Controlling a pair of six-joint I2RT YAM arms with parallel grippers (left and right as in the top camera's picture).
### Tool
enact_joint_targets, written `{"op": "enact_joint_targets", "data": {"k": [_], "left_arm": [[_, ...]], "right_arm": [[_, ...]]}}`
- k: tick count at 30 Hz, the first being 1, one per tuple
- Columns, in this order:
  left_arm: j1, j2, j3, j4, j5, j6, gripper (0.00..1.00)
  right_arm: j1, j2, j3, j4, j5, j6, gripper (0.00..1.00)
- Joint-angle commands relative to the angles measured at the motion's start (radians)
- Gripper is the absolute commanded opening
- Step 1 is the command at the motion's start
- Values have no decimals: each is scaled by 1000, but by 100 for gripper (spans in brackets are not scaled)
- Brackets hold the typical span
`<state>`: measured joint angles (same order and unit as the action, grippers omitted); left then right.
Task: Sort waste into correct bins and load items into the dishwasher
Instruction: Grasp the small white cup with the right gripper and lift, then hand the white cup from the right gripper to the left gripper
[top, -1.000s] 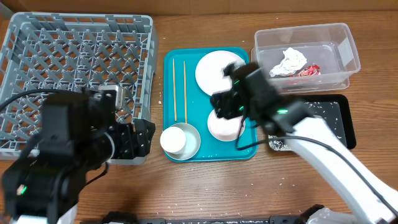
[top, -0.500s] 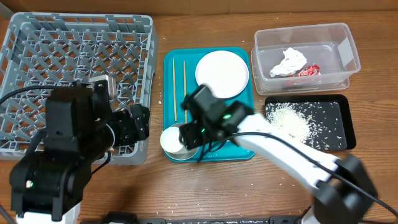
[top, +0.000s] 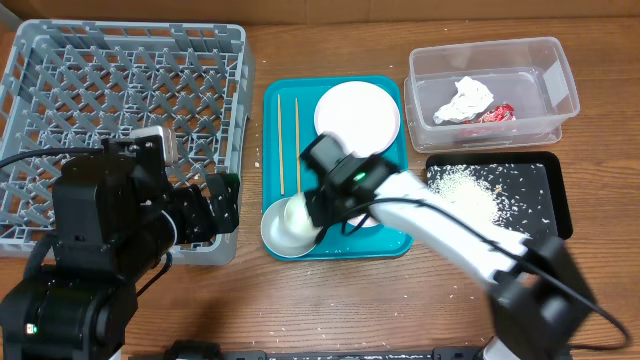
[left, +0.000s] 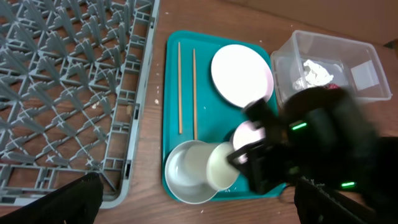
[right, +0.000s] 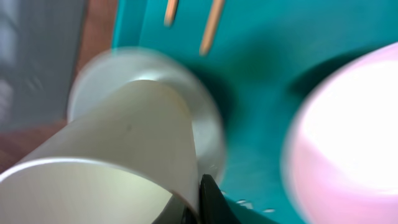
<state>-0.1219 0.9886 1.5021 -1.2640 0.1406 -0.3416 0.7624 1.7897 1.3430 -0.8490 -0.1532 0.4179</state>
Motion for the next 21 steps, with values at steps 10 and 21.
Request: {"op": "enact_joint_targets", "data": {"k": [10, 21], "left_arm": [[56, 186, 21, 350, 859, 13, 100], [46, 320, 21, 458, 1420, 14, 100]], "right_arm": [[-539, -440, 126, 1, -978, -423, 4], [-567, -445, 125, 60, -1277, -475, 4]]}}
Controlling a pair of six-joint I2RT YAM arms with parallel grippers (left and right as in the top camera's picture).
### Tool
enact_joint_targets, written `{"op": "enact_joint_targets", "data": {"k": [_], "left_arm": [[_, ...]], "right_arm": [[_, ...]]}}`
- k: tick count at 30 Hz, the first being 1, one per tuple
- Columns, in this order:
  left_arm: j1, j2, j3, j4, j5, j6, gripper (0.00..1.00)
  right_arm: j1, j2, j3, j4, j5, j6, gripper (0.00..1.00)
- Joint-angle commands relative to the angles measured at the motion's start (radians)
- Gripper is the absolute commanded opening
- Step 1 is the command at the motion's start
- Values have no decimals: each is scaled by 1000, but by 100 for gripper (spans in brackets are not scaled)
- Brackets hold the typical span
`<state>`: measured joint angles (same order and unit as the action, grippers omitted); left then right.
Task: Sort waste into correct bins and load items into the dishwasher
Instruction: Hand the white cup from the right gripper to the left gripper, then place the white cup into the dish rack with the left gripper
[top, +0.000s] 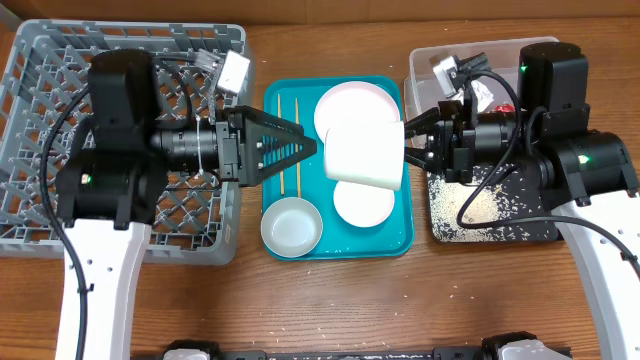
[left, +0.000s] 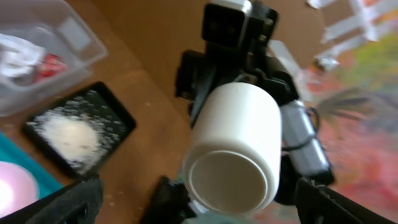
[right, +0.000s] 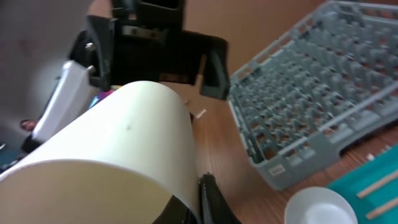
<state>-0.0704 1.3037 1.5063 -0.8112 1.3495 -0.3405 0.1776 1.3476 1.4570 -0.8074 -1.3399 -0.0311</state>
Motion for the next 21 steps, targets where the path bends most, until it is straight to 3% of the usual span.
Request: {"op": "enact_joint_targets", "data": {"k": [1, 10, 21], "left_arm": [[-13, 4, 17, 5, 215, 18, 100], [-148, 3, 17, 40, 174, 27, 95], [-187, 3, 17, 42, 87, 26, 85]], "right_arm": [[24, -3, 11, 23, -90, -26, 4], [45, -2, 10, 35, -18, -21, 4], [55, -1, 10, 31, -4, -18, 4]]}}
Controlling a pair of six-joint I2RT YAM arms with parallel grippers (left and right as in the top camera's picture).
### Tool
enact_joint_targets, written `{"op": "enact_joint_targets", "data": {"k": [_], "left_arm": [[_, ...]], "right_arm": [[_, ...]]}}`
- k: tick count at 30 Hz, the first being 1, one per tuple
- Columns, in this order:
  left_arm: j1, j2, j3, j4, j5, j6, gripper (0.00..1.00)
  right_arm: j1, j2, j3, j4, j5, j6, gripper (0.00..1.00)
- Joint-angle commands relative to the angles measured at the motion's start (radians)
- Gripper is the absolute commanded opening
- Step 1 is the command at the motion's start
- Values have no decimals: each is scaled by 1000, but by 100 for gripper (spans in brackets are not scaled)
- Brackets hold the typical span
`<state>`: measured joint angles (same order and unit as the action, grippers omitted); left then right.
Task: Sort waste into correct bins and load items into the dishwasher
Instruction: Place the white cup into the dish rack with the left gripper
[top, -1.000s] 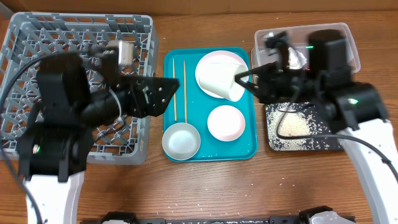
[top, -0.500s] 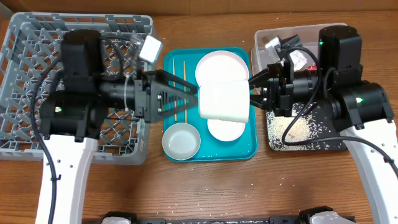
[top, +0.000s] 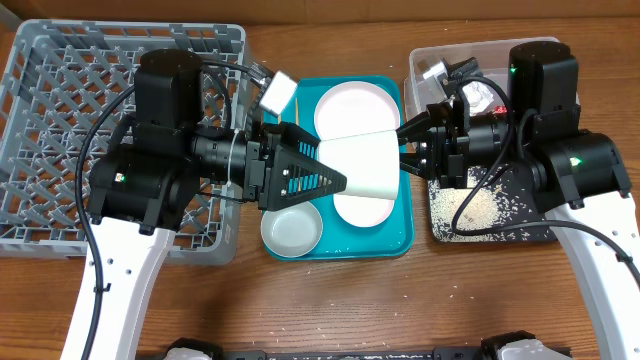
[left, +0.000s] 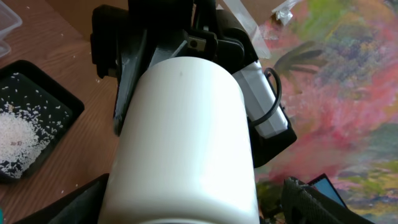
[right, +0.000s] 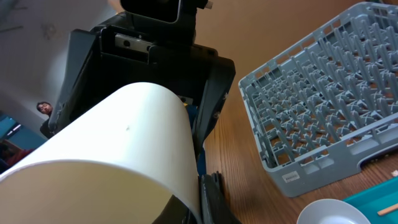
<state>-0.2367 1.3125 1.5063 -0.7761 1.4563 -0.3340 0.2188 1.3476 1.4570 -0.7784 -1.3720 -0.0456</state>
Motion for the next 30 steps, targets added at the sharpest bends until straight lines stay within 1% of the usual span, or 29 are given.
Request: {"op": "enact_joint_targets", "data": {"k": [1, 4, 8, 10, 11, 12, 13, 15, 16, 17, 18, 19, 21, 23, 24, 26, 28, 29, 30], "left_arm": [[-23, -5, 17, 6, -43, 19, 84], [-32, -5, 17, 6, -92, 19, 82], [-32, -5, 17, 6, -97, 19, 73], [-32, -5, 17, 6, -100, 19, 65], [-32, -5, 17, 7, -100, 19, 58], [-31, -5, 17, 7, -100, 19, 55], [-31, -5, 17, 7, -100, 19, 54], [-29, -6, 17, 5, -107, 19, 45], [-24, -6, 17, 5, -106, 19, 41], [-16, -6, 17, 2, -107, 19, 41], [16, -7, 17, -17, -120, 20, 40], [40, -10, 17, -39, -147, 21, 40], [92, -20, 17, -105, -232, 37, 40], [151, -36, 17, -194, -347, 62, 40], [209, -54, 17, -290, -496, 85, 40], [274, -80, 17, -403, -709, 91, 40], [331, -105, 17, -491, -918, 90, 41], [365, -118, 17, -542, -1084, 74, 44], [384, -122, 17, -566, -1184, 61, 45]], "right_arm": [[22, -1, 10, 2, 29, -3, 4], [39, -1, 10, 2, 47, -4, 4], [42, -1, 10, -16, 79, -4, 4], [42, -1, 10, -25, 81, -4, 4], [42, -1, 10, -28, 81, -4, 4], [42, -1, 10, -28, 81, -4, 6], [42, -1, 10, -28, 81, -4, 11], [31, -2, 10, -27, 81, -4, 32], [18, -3, 10, -28, 81, -4, 41], [6, -6, 10, -31, 80, -4, 45], [-30, -15, 10, -36, 80, -4, 52], [-54, -23, 10, -40, 80, -3, 56], [-99, -38, 10, -47, 81, 0, 58], [-138, -53, 10, -52, 80, 22, 58], [-162, -64, 10, -71, 82, 24, 58], [-176, -71, 10, -110, 107, 24, 60], [-177, -72, 10, -169, 162, 24, 65], [-172, -71, 10, -217, 211, 23, 66], [-165, -70, 10, -250, 249, 22, 66]]}}
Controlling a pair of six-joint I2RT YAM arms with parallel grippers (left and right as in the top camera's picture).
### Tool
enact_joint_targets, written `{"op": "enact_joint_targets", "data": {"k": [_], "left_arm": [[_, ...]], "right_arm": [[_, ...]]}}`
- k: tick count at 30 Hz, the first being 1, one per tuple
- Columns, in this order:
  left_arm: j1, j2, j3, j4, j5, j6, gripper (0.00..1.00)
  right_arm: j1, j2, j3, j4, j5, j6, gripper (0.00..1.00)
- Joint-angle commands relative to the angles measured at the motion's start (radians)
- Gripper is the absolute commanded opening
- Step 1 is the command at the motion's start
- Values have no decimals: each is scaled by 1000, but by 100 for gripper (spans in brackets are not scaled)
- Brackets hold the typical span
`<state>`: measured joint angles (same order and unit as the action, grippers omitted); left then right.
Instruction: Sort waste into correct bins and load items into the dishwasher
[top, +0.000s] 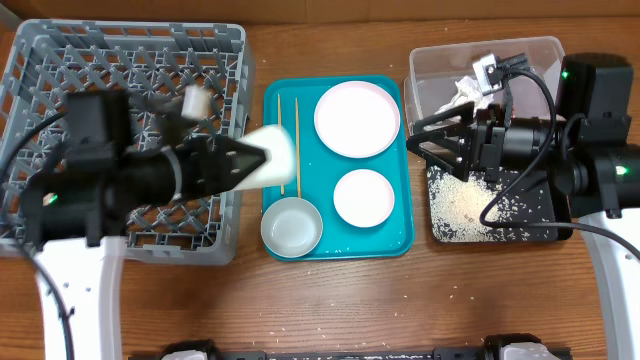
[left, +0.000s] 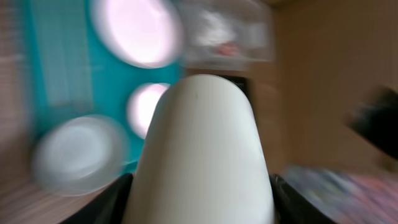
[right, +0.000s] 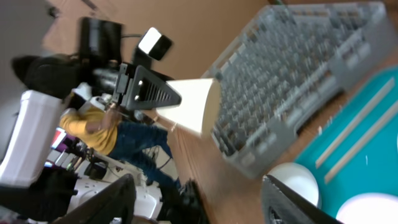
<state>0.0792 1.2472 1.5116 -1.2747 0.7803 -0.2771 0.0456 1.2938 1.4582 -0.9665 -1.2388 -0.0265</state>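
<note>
My left gripper (top: 245, 158) is shut on a white cup (top: 272, 154), held on its side in the air between the right edge of the grey dish rack (top: 60, 70) and the teal tray (top: 385, 238). In the blurred left wrist view the cup (left: 202, 143) fills the middle between my fingers. My right gripper (top: 422, 140) stands open and empty over the tray's right edge. From the right wrist I see the cup (right: 193, 102) beside the rack (right: 298, 62).
On the tray lie two chopsticks (top: 297, 140), a large plate (top: 357, 120), a small plate (top: 365, 197) and a bowl (top: 291, 228). A clear bin (top: 560, 70) with crumpled waste stands at the back right. In front of it lies a black tray (top: 540, 225) with rice.
My right gripper has let go of the cup and now stands open further right. The left gripper has moved left with the cup, from over the tray to the rack's edge.
My right gripper was shut on the cup low at the tray, by the bowl. Then it held the cup up over the tray, facing my open left gripper. Then the left fingers were around the cup too. Now the left gripper alone holds it.
</note>
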Motion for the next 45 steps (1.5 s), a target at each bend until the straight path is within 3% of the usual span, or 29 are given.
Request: {"op": "enact_joint_targets", "data": {"k": [1, 2, 8, 11, 17, 25, 28, 31, 32, 38, 41, 45], "left_arm": [[84, -59, 11, -92, -605, -12, 47], [109, -57, 10, -142, -758, -61, 50], [119, -46, -60, -169, -1106, -207, 57], [122, -36, -148, -105, -1176, -222, 60], [197, 15, -288, 7, -1170, -228, 64], [270, 124, -322, 200, -949, -130, 66], [270, 164, -322, 204, -916, -140, 72], [270, 187, -322, 179, -891, -174, 85], [277, 187, -321, 152, -895, -199, 98], [368, 184, -202, 53, -815, -191, 100], [387, 182, -68, 20, -604, -30, 91], [332, 155, 119, -35, -322, 217, 88]], "right_arm": [[21, -16, 8, -101, 171, 3, 67], [49, -14, 7, -157, 266, 3, 67], [130, -13, 7, -210, 420, 3, 67], [157, -13, 7, -211, 420, 3, 67], [196, -13, 7, -214, 420, 3, 67], [224, -13, 7, -218, 442, 3, 67], [224, -13, 7, -222, 442, 3, 67], [224, -13, 7, -225, 442, 3, 67], [224, -13, 7, -226, 442, 3, 67], [224, -13, 7, -225, 443, 3, 67], [224, -13, 7, -216, 482, 5, 65], [255, -4, 7, -200, 702, 113, 59]]}}
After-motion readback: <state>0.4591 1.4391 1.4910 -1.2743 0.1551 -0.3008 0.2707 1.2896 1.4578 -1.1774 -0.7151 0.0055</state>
